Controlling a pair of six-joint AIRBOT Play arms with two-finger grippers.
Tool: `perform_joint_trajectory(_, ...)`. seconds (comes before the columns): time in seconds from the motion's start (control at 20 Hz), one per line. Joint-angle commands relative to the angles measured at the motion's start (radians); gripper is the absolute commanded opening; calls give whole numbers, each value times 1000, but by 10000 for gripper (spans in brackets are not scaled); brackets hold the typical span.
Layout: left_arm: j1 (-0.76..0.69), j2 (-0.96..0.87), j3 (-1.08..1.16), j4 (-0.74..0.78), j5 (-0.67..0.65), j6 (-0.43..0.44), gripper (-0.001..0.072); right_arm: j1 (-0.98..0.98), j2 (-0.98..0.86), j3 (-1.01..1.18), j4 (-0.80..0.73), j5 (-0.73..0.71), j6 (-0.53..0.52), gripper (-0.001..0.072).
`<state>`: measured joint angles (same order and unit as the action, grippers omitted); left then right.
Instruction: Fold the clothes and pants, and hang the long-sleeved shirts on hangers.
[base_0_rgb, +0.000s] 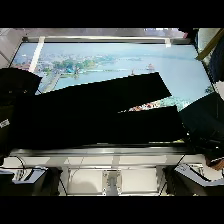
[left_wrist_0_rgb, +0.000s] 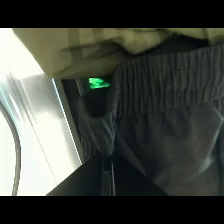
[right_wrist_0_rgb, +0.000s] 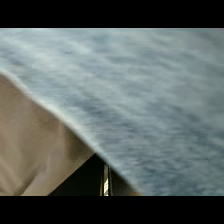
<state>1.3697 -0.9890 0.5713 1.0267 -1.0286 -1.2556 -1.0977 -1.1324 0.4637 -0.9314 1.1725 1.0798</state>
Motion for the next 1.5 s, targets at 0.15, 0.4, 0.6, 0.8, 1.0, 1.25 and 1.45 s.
perform_joint_trajectory(0.15,-42,0,221,73,-142,7,8,29,57,233,218,263,4,8)
perform_joint_trajectory(0.4,-361,-26,323,76,-26,-55,7,404,-5,427,294,-34,105,7)
perform_joint_trajectory(0.6,-553,-163,455,193,84,-270,8,598,-227,694,294,-201,196,7)
perform_joint_trajectory(0.8,-646,-360,663,193,103,-336,8,686,-475,937,295,-260,265,7)
perform_joint_trajectory(1.0,-737,-517,785,192,210,-364,8,750,-654,1102,297,-394,300,6)
perform_joint_trajectory(1.25,-835,-628,795,193,414,-365,9,809,-822,1260,296,-512,299,8)
perform_joint_trajectory(1.45,-877,-673,795,193,496,-364,12,830,-866,1269,299,-616,299,12)
